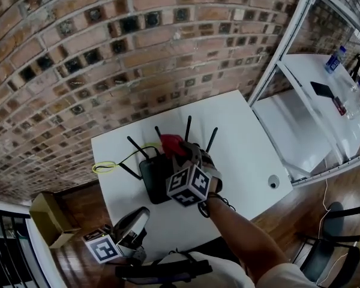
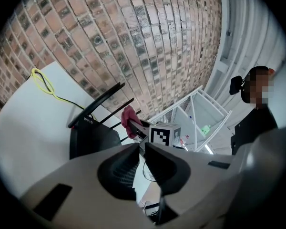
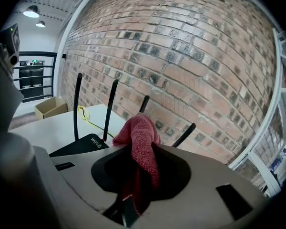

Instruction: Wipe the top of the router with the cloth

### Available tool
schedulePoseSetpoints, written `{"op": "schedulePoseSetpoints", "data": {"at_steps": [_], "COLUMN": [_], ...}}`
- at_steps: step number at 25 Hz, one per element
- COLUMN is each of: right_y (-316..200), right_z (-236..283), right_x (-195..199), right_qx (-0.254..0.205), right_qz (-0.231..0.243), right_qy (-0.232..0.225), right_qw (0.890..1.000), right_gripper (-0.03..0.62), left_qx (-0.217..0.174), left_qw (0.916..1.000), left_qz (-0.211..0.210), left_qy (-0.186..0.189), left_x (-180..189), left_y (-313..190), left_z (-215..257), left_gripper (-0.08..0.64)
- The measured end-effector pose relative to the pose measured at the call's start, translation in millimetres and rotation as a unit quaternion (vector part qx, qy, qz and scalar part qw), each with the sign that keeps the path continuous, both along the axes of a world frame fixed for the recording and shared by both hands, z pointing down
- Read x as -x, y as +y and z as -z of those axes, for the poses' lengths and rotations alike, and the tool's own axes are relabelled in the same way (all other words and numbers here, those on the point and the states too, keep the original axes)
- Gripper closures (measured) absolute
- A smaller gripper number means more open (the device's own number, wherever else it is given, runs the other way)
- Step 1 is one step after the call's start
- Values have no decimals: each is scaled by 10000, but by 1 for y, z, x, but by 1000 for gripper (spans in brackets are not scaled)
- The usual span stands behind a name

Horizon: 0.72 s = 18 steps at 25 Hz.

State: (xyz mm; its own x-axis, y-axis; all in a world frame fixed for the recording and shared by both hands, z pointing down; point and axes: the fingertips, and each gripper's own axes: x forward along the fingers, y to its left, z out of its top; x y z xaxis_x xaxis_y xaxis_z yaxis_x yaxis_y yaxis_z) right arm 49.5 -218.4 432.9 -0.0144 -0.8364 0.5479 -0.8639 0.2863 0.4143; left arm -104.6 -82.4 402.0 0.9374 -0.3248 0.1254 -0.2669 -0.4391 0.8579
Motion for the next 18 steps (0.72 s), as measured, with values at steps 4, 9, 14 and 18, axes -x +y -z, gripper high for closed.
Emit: {"op": "schedulePoseSetpoints", "data": {"at_steps": [4,9,14,18], "right_y": [3,-1,-8,-17], "right_z": [20,35,44,57], "right_x": [-20,-34,-44,-48], "right_qx": [-200,-385,-500,-665], "right_qz": [-167,-335,-560,-695], "right_qy": [-19,-41,-12,62], "right_qw": [9997,9987,9972,9953], "right_gripper": [485,485,485,485], "left_qx": [-109,-139,-185,-216], "left_qw": [9997,9995,9993,9992], "left_qz": [-163,-280,-323,-323], "left_qy": [148,108,46,100], "left_x": [-21,-32,-35,-34], "left_y": [1,4,4,4], "left_z": [12,16,18,21], "left_gripper": [517,517,517,517]}}
